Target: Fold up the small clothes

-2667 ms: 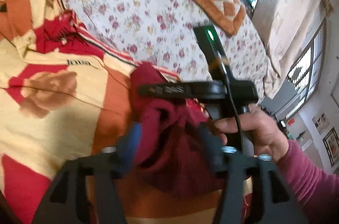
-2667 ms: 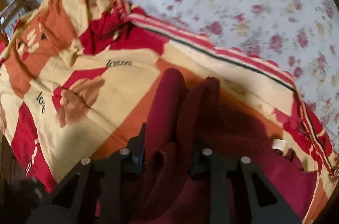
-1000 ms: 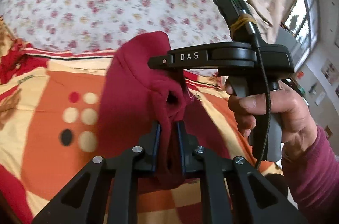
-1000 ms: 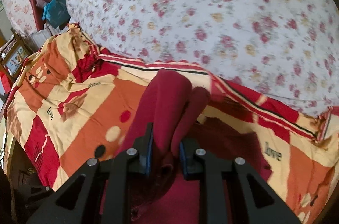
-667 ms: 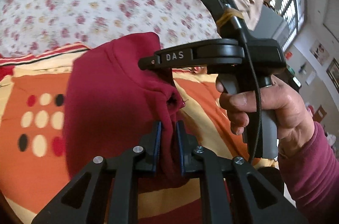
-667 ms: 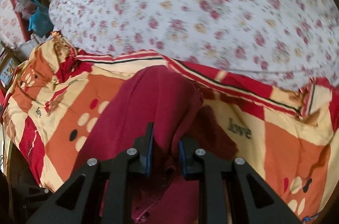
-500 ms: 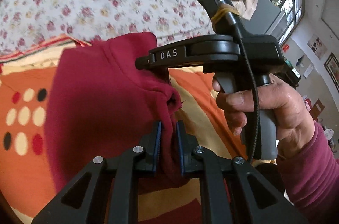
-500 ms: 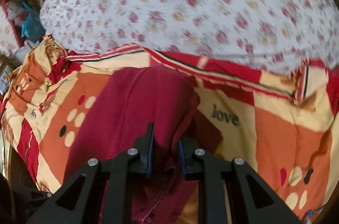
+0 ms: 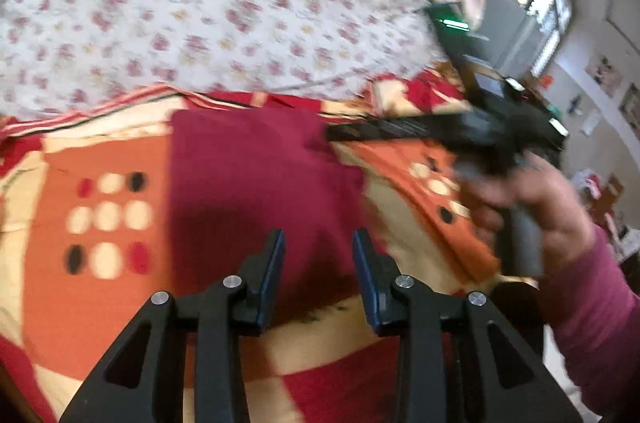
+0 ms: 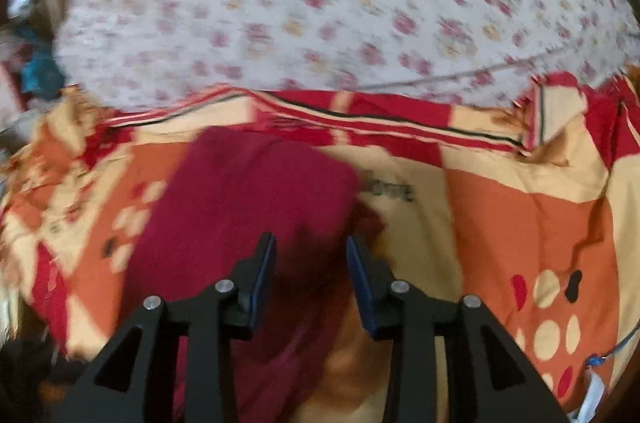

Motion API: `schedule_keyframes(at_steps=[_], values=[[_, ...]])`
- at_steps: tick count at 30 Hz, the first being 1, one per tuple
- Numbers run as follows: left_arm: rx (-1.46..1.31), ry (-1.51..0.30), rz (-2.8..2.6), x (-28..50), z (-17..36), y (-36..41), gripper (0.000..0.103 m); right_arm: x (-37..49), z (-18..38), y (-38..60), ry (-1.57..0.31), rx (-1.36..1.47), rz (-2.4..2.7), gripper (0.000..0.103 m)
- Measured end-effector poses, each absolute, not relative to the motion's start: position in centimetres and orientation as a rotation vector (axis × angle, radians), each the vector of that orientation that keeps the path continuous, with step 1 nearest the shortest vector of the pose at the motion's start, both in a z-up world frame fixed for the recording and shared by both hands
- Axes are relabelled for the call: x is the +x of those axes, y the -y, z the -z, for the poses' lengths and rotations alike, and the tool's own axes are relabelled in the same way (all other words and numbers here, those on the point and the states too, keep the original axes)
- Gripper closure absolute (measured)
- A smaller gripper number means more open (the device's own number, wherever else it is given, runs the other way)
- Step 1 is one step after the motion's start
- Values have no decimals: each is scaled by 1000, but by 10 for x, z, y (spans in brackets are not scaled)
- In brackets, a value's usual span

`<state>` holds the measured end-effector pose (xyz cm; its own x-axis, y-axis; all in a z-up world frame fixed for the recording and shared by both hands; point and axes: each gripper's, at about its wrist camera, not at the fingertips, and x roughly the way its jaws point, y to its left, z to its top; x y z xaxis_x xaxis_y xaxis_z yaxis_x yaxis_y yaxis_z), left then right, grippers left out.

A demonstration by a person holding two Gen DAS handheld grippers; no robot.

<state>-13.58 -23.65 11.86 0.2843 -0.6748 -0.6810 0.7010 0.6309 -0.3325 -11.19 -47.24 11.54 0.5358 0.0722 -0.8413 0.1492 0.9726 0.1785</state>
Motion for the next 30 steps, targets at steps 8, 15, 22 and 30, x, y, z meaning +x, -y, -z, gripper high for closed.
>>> schedule_keyframes(at_steps=[8,15,22,30], values=[[-13,-1006,760,-107,-80,223,89,-141,-92,419,-1066,24,14,66],[61,-999,725,-118,-57,235,89,-173,-55,444,-1071,174,7,66],[78,-983,707,-120,-60,235,89,-189,-88,444,-992,250,7,66],[96,-976,692,-121,-59,239,89,-165,-91,436,-975,204,78,66]])
